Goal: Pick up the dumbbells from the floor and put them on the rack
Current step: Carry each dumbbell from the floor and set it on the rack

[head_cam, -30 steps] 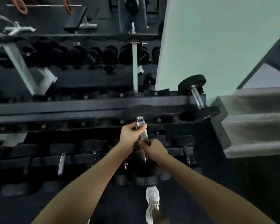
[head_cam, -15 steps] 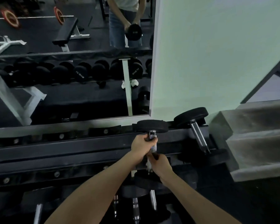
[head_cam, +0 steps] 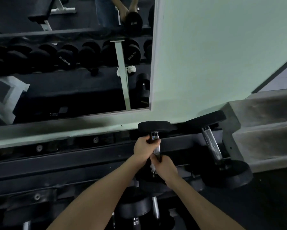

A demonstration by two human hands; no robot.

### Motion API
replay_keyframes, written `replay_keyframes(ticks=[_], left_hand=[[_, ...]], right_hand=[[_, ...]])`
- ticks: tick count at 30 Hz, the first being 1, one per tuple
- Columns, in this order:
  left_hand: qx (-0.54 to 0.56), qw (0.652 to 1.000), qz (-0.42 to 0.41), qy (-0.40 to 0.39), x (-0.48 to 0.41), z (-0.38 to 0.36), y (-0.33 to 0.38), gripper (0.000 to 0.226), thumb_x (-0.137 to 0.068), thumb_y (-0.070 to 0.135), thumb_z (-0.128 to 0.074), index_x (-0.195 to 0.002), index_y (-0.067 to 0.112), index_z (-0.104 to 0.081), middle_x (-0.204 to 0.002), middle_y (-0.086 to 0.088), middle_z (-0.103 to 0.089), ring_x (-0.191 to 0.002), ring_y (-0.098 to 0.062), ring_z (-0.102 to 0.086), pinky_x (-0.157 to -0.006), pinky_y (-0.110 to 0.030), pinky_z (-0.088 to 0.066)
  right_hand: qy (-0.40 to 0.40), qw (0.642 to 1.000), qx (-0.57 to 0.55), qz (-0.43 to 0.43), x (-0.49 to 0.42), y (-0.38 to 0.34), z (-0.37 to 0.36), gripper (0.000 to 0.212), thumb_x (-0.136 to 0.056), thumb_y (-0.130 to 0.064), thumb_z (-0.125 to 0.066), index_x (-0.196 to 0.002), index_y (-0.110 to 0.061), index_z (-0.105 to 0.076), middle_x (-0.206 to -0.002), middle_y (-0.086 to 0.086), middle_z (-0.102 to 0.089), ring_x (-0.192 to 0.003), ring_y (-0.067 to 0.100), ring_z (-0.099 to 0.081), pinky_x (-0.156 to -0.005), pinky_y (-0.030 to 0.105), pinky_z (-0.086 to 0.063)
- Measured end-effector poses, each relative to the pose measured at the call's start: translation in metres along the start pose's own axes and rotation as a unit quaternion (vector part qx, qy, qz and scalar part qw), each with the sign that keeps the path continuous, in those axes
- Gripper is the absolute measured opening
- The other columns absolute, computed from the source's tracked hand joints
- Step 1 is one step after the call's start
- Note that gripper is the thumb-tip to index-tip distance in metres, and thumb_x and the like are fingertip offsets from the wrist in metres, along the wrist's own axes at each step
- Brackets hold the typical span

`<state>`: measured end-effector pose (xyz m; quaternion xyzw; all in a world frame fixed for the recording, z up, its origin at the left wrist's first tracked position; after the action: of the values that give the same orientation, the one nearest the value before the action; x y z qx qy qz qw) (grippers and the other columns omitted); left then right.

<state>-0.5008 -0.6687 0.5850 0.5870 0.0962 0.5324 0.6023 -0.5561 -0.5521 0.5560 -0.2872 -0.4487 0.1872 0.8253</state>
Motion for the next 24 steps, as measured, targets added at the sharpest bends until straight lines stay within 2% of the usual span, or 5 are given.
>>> replay_keyframes(ticks=[5,9,12,16,24], left_hand=[[0.017,1.0,-0.005,-0.014,0.004,0.0,0.002,0.027,-0.082,0.026,-0.07,-0.104,0.009,-0.071,-0.095,-0.006,-0.071,-0.094,-0.019,-0.066,-0.091,-0.035,-0.051],[0.015,1.0,0.008,-0.015,0.018,0.004,0.003,0.04,-0.083,0.035,-0.067,-0.116,0.012,-0.065,-0.112,-0.006,-0.07,-0.105,-0.022,-0.064,-0.095,-0.037,-0.051],[0.071,0.996,0.029,0.046,0.036,0.031,-0.009,0.05,-0.082,0.036,-0.068,-0.122,0.008,-0.06,-0.11,-0.011,-0.069,-0.103,-0.027,-0.066,-0.095,-0.044,-0.052],[0.152,0.984,0.028,0.086,0.084,0.08,-0.039,0.016,-0.087,0.03,-0.064,-0.091,0.015,-0.064,-0.085,-0.004,-0.067,-0.08,-0.02,-0.064,-0.079,-0.036,-0.054],[0.237,0.94,0.105,0.221,0.205,0.185,-0.169,0.019,-0.09,0.029,-0.059,-0.075,0.017,-0.061,-0.077,-0.004,-0.064,-0.068,-0.014,-0.06,-0.066,-0.026,-0.052]], right_hand=[[0.002,1.0,0.026,-0.005,0.0,-0.001,-0.002,0.05,-0.084,-0.064,-0.043,-0.085,-0.018,-0.063,-0.08,-0.001,-0.071,-0.074,0.02,-0.068,-0.072,0.037,-0.053],[0.011,0.994,0.11,0.01,0.004,-0.01,0.004,0.056,-0.085,-0.065,-0.043,-0.082,-0.012,-0.059,-0.076,0.002,-0.065,-0.069,0.022,-0.062,-0.06,0.032,-0.043],[0.138,0.964,0.218,0.066,0.031,-0.037,0.034,0.055,-0.088,-0.057,-0.047,-0.108,-0.007,-0.056,-0.101,0.011,-0.068,-0.092,0.032,-0.065,-0.068,0.034,-0.042],[0.259,0.909,0.22,0.24,0.097,-0.082,0.039,0.045,-0.089,-0.046,-0.054,-0.112,-0.008,-0.061,-0.102,0.011,-0.071,-0.087,0.033,-0.067,-0.073,0.039,-0.051],[0.104,0.885,0.23,0.392,0.19,-0.084,-0.092,0.037,-0.087,-0.039,-0.063,-0.109,-0.008,-0.065,-0.104,0.006,-0.07,-0.092,0.024,-0.068,-0.076,0.034,-0.052]])
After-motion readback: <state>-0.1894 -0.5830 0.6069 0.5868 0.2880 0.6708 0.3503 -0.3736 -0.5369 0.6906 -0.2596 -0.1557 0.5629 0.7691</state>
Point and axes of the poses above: each hand's wrist, its own x-axis away from the middle knuckle, its own z-axis out of the back of the hand, y = z × x, the point moved 10 cm from there along -x, towards the middle knuckle
